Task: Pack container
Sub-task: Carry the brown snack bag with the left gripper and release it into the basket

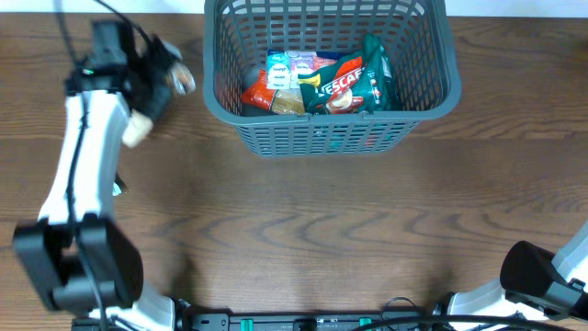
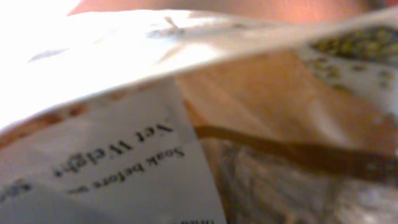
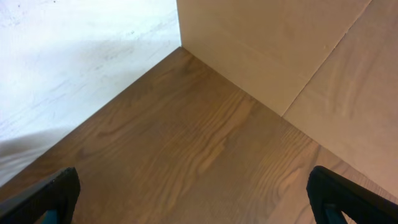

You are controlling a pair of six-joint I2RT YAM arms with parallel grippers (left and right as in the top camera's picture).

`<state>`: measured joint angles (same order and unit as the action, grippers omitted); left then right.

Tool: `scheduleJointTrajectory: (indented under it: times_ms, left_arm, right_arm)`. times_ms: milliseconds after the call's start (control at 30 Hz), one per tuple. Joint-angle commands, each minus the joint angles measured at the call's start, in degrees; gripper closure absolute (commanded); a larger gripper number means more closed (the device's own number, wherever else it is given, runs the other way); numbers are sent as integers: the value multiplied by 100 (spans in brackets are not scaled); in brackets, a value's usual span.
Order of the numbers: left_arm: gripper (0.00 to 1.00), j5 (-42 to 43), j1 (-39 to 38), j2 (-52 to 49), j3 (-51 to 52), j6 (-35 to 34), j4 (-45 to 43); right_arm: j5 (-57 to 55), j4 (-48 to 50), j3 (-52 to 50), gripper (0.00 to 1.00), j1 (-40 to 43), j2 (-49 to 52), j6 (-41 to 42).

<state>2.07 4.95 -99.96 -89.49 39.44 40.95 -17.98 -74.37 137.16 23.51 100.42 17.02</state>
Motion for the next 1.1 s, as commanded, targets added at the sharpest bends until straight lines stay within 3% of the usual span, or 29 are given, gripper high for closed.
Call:
scheduleJointTrajectory:
  times_ms: [0, 133, 367, 500, 800, 1067]
  left_arm:
    - [94, -127, 13, 579, -841, -579, 4]
    - [94, -37, -42, 957, -1674, -1309, -144]
    - [94, 1974, -516, 1405, -2129, -1746, -730]
    - [94, 2535, -990, 1368, -2127, -1926, -1029]
    - [94, 2579, -2225, 702, -2127, -1921, -1550]
    - [95, 2579, -2817, -291, -2127, -1921, -1617]
  right_arm:
    - [-42, -9, -7, 1, 31, -66, 76]
    - [-42, -9, -7, 1, 31, -66, 74]
    - [-42, -9, -7, 1, 31, -66, 76]
    - [-42, -9, -7, 1, 31, -66, 76]
    - [-42, -9, -7, 1, 31, -66, 76]
    - [-42, -9, -7, 1, 31, -66, 76]
